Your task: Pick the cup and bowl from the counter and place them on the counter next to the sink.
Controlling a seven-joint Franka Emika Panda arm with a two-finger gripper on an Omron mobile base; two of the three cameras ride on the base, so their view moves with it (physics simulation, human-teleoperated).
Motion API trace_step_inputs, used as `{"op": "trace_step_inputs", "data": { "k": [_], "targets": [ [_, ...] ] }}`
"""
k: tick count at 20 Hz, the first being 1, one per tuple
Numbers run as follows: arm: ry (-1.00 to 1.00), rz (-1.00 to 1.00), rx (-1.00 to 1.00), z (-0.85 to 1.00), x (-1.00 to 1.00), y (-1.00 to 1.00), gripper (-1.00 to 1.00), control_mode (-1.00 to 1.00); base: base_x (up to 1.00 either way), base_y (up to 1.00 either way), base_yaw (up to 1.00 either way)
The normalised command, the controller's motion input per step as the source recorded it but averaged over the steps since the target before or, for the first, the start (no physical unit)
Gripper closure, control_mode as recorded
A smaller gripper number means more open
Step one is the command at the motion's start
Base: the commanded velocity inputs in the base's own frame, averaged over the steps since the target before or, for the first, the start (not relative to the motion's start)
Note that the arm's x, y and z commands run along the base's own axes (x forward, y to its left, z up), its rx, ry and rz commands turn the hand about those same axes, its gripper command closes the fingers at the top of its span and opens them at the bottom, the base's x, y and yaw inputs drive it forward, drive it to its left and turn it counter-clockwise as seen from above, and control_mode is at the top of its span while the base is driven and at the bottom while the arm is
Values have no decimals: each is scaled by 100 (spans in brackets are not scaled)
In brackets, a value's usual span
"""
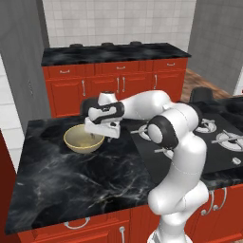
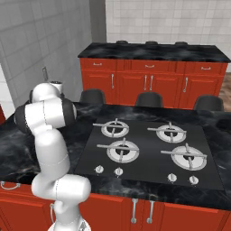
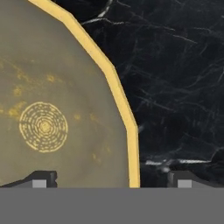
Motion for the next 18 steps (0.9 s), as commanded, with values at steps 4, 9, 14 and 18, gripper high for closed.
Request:
{"op": "trace_step_inputs", "data": {
  "k": [4, 9, 14, 18],
  "targets": [
    [1, 0, 0, -21, 0, 0, -100, -100, 0, 0, 0],
    [1, 0, 0, -3, 0, 0, -100, -100, 0, 0, 0],
    [0, 0, 0, 0, 0, 0, -100, -100, 0, 0, 0],
    [0, 0, 0, 0, 0, 0, 100, -100, 0, 0, 0]
  ]
}}
